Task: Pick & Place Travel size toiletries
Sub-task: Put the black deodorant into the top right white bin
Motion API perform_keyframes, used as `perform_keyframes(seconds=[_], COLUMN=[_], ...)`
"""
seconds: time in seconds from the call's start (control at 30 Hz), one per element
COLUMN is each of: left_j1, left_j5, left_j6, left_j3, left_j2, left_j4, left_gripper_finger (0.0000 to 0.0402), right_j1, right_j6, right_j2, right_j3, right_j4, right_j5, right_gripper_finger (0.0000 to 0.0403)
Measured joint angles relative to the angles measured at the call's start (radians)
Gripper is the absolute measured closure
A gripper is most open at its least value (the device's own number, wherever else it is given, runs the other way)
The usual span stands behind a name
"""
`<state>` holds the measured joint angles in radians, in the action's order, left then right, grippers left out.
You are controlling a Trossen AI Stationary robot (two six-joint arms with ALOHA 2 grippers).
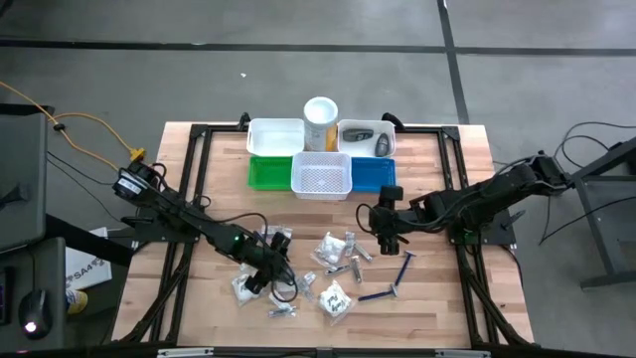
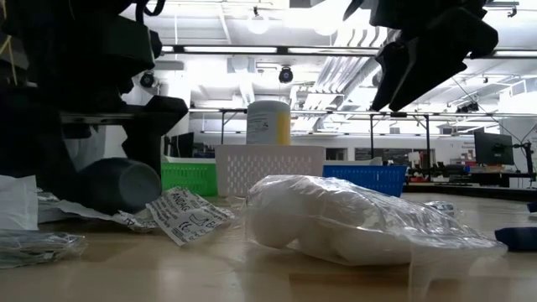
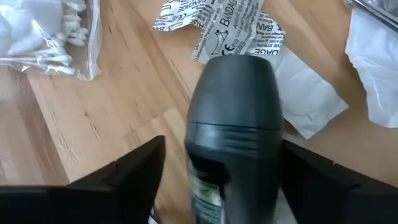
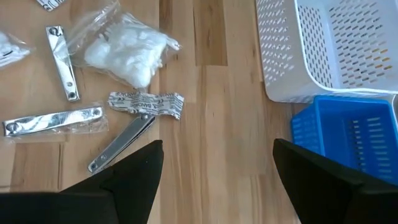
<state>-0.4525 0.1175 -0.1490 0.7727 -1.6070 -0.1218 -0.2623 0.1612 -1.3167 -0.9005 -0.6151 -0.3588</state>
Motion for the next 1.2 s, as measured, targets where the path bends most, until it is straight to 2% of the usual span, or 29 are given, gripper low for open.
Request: perform_keyframes(seconds=[0.17, 0.3, 0.43, 0.57, 0.7, 0.9, 1.03, 1.2], left_j1=[0.0, 0.0, 0.0, 0.0, 0.009, 0.087, 0.158, 0.247], left_j5=[-0.066, -0.081, -0.079, 0.018, 0.132, 0.143, 0.069, -0.101], left_j6=[0.003, 0.003, 0.015, -0.005, -0.091, -0.197, -0.264, -0.29], left_j3=[0.0, 0.027, 0.122, 0.228, 0.275, 0.276, 0.277, 0.277], left_j2=[0.001, 0.0, 0.001, 0.001, 0.002, 0.002, 0.002, 0.002], left_j4=[-0.004, -0.021, -0.072, -0.174, -0.172, -0.016, 0.128, 0.313], left_gripper_finger=[0.0204, 0.0205, 0.0205, 0.0205, 0.0203, 0.0204, 0.0204, 0.0204], right_j1=[0.0, 0.0, 0.0, 0.0, 0.0, -0.028, -0.058, -0.079], right_j6=[0.0, 0.0, 0.008, 0.03, 0.014, 0.005, 0.016, -0.011], right_j2=[0.0, 0.0, 0.0, 0.0, 0.0, -0.001, -0.001, -0.001], right_j3=[0.0, 0.0, 0.0, 0.002, 0.087, 0.254, 0.361, 0.451], right_j4=[-0.002, -0.003, -0.001, 0.01, 0.191, 0.443, 0.671, 0.912], right_j5=[0.0, 0.0, 0.0, 0.027, 0.048, 0.009, -0.008, -0.047], right_gripper_finger=[0.0106, 0.0106, 0.0106, 0.0106, 0.0106, 0.0106, 0.0106, 0.0106])
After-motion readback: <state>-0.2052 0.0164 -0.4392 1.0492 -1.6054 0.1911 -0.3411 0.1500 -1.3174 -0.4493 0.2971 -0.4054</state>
